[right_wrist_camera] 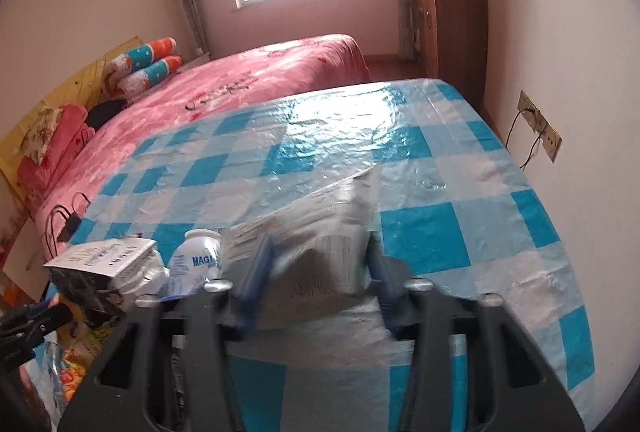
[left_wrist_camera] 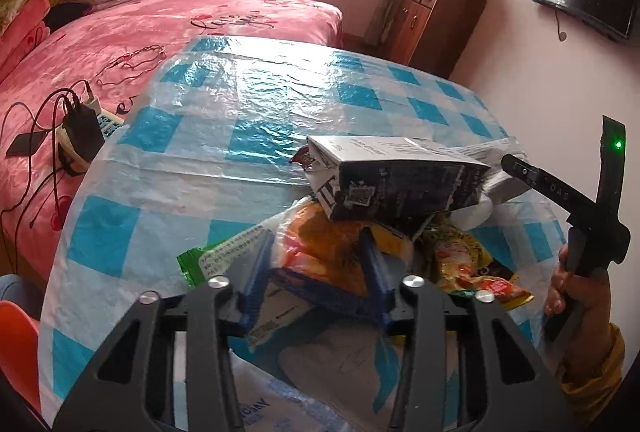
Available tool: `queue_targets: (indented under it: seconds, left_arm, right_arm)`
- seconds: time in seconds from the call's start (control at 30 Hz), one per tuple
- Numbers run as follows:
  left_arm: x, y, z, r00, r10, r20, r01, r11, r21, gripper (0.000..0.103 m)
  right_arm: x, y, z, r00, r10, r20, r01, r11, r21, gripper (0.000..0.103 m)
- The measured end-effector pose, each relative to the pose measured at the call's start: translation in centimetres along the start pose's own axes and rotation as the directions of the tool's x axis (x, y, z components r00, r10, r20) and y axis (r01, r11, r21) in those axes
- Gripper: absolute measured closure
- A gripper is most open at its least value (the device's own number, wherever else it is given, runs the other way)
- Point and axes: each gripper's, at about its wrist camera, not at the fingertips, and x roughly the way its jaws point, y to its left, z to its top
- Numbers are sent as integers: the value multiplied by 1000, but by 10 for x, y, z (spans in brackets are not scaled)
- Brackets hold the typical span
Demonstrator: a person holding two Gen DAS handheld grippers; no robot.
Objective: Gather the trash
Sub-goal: 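Grasp the orange bread bag with the left tool while the right tool grasps the white snack bag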
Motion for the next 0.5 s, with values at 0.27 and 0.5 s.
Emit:
queue_targets:
  seconds: [0.27,0.5]
  left_arm:
    - [-7,5,-8,999,-31,33,34,996,-77,78]
    - [-23,13,-13,994,-85,63,92,988,-125,87]
  right_arm:
    - [-18,-4,-1,998,50,24,-51,998,42,74]
    - [-45,2,-3,997,27,74,-29,999,26,77]
